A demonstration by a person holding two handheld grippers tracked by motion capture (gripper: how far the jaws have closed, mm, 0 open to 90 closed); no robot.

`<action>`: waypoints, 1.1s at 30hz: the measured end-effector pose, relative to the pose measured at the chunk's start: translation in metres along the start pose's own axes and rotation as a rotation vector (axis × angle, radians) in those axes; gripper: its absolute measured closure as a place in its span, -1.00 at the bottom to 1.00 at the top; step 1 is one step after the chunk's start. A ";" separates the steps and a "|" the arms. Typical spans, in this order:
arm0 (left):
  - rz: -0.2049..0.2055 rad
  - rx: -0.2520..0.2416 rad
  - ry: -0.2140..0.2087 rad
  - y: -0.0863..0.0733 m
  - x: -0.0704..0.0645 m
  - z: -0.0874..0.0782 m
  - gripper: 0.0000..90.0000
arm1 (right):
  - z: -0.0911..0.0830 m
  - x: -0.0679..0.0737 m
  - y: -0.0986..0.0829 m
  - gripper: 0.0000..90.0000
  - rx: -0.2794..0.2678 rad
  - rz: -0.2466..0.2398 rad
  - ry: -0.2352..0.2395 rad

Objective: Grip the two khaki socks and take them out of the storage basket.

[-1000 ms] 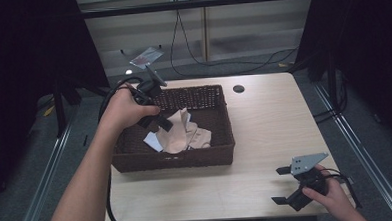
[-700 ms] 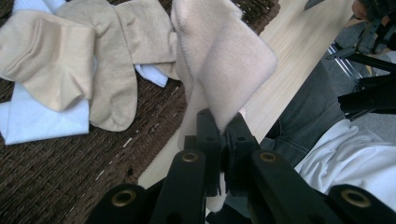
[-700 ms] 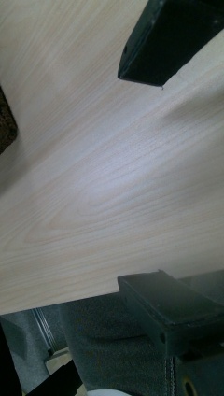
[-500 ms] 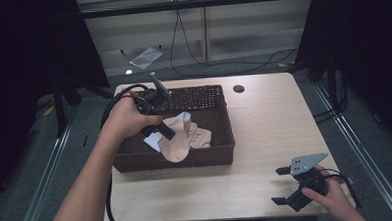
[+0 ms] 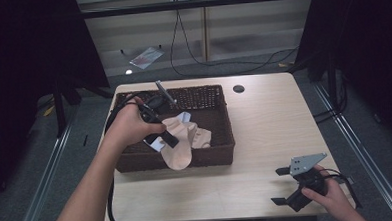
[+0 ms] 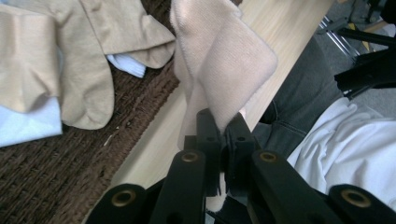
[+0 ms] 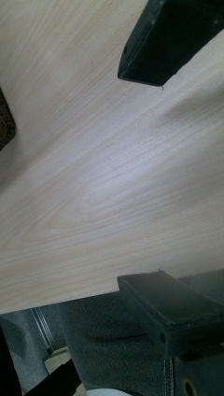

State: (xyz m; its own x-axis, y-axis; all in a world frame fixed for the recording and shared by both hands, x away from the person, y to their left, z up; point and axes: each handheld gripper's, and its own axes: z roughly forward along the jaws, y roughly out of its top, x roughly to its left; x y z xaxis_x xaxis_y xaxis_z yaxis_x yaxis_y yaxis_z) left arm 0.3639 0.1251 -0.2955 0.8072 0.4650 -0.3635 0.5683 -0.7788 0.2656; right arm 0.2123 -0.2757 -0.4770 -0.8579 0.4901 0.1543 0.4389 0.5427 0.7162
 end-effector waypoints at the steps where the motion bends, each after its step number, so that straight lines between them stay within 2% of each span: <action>1: 0.000 0.001 0.001 -0.001 0.000 0.001 0.94 | 0.000 0.000 0.000 -0.94 0.000 0.000 0.000; 22: 0.039 0.009 -0.013 -0.011 -0.010 0.014 0.93 | -0.001 0.000 0.000 -0.94 0.001 0.003 -0.004; 28: 0.071 0.013 -0.026 -0.014 -0.018 0.020 0.93 | 0.000 0.000 0.000 -0.94 0.004 -0.002 -0.003; 30: 0.067 0.008 -0.025 -0.015 -0.020 0.021 0.93 | -0.001 0.000 0.000 -0.94 0.006 0.000 -0.004; 32: 0.088 0.003 -0.027 -0.016 -0.022 0.024 0.93 | 0.000 0.000 0.000 -0.94 0.005 -0.002 0.000; 33: 0.084 0.002 -0.029 -0.016 -0.024 0.025 0.93 | 0.000 0.000 0.000 -0.94 0.005 -0.002 -0.001</action>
State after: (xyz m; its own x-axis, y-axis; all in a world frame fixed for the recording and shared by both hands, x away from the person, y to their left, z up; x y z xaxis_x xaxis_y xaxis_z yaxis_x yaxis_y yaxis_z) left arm 0.3316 0.1166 -0.3134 0.8472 0.3857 -0.3655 0.4984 -0.8153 0.2947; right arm 0.2124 -0.2757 -0.4770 -0.8588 0.4893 0.1521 0.4382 0.5475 0.7129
